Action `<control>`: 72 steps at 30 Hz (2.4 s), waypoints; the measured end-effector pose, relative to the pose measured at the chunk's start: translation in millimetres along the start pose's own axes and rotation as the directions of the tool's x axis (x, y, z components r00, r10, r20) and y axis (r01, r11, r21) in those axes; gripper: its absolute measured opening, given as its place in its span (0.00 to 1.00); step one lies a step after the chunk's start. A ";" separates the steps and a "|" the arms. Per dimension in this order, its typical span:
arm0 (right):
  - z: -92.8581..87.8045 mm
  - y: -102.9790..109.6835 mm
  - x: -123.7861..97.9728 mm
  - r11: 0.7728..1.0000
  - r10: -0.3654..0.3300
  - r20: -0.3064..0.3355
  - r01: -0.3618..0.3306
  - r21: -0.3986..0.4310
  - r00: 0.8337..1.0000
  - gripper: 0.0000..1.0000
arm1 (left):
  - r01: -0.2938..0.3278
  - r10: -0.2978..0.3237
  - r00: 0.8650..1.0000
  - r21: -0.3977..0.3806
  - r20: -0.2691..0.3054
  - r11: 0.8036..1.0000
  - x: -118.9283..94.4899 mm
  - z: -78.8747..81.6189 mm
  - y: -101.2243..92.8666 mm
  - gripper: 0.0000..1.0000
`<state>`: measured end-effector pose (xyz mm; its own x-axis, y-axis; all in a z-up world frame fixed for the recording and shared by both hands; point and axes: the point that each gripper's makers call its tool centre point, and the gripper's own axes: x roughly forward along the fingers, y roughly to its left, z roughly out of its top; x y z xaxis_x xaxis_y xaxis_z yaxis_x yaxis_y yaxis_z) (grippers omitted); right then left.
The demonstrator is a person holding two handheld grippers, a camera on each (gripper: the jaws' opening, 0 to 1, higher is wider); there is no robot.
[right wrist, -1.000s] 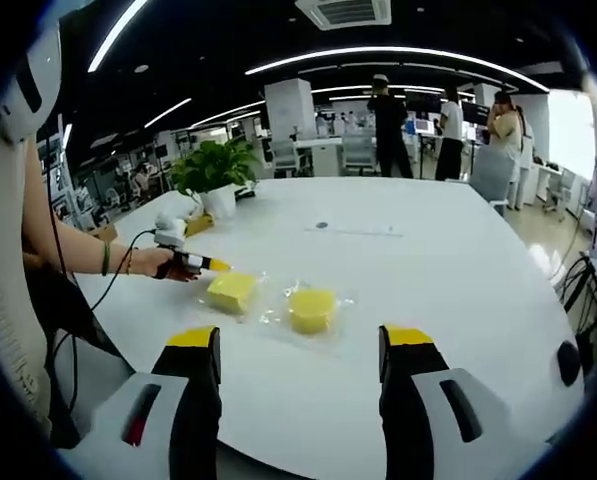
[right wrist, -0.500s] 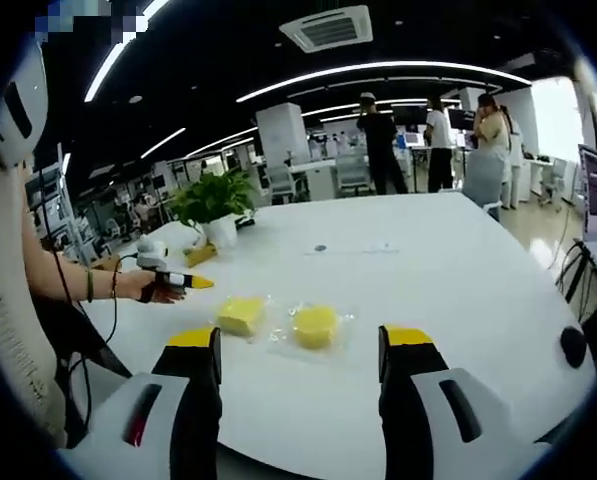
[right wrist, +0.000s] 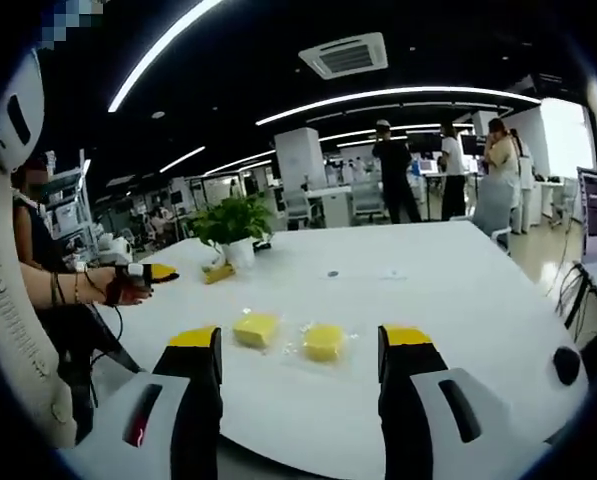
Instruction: Compare the silicone blocks by pressing each to a similar depth, holding the contact briefly, and releasing to observe deformation and rebound differences across the visible hardness samples.
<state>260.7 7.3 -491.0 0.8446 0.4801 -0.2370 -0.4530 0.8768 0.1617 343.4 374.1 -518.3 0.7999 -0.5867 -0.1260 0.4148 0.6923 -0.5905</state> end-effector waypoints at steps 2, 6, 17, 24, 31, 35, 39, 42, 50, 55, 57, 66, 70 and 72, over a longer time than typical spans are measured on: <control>3.0 -0.1 -6.2 1.000 0.011 0.008 -0.011 -0.004 1.000 0.58 | -0.020 0.021 0.998 -0.023 0.060 1.000 -23.8 7.0 -7.3 0.20; 3.0 -2.0 -12.5 1.000 0.027 0.012 -0.026 -0.016 1.000 0.58 | -0.034 0.048 0.988 -0.090 0.148 0.995 -66.8 15.5 -18.3 0.19; 6.1 8.3 -6.2 0.994 0.104 0.044 -0.104 -0.021 0.994 0.58 | -0.319 0.302 0.925 0.041 0.230 0.947 -181.7 36.8 9.1 0.20; 31.5 -1.1 -1.0 0.995 0.089 0.047 -0.087 -0.054 0.995 0.60 | -0.391 0.336 0.904 0.193 0.263 0.900 -179.7 88.0 21.5 0.41; 73.2 -22.0 4.4 0.990 0.070 0.068 -0.061 -0.129 0.995 0.59 | -0.318 0.284 0.948 0.429 0.144 0.846 -123.0 122.2 17.5 0.48; 83.9 -30.6 9.9 0.983 0.058 0.063 -0.046 -0.176 0.996 0.58 | -0.263 0.246 0.964 0.464 0.099 0.846 -85.5 131.2 13.4 0.50; 90.5 -37.8 17.9 0.975 0.050 0.056 -0.037 -0.221 0.997 0.59 | -0.193 0.187 0.980 0.496 0.062 0.846 -41.4 139.1 1.7 0.49; 93.9 -42.7 24.2 0.978 0.059 0.062 -0.045 -0.205 0.996 0.59 | -0.131 0.117 0.991 0.486 0.059 0.864 -8.2 152.6 -14.0 0.46; 96.7 -54.2 37.3 0.978 0.062 0.059 -0.048 -0.205 0.996 0.58 | 0.021 -0.073 0.992 0.447 0.100 0.895 42.5 222.9 -75.6 0.45; 95.2 -58.7 47.3 0.980 0.080 0.058 -0.067 -0.189 0.995 0.59 | 0.079 -0.147 0.982 0.463 0.114 0.883 76.1 251.1 -111.1 0.46; 93.1 -60.9 51.8 0.980 0.084 0.058 -0.072 -0.183 0.995 0.59 | 0.124 -0.163 0.985 0.423 0.057 0.897 91.7 237.3 -115.5 0.49; 78.0 -70.1 68.3 0.987 0.105 0.055 -0.097 -0.132 0.993 0.59 | 0.205 -0.173 0.965 0.155 -0.196 0.967 171.5 123.6 -100.2 0.56; 69.2 -81.6 74.8 0.991 0.098 0.049 -0.093 -0.098 0.994 0.59 | 0.180 -0.148 0.951 0.094 -0.273 0.979 202.1 76.1 -85.4 0.60; 65.1 -87.7 77.8 0.992 0.093 0.045 -0.089 -0.089 0.995 0.58 | 0.174 -0.148 0.946 0.067 -0.289 0.982 212.4 63.8 -81.7 0.59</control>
<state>384.7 -34.2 -461.2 0.8108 0.5576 -0.1781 -0.5495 0.8299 0.0966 507.1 219.8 -445.9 0.5696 -0.7789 -0.2624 0.5761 0.6061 -0.5485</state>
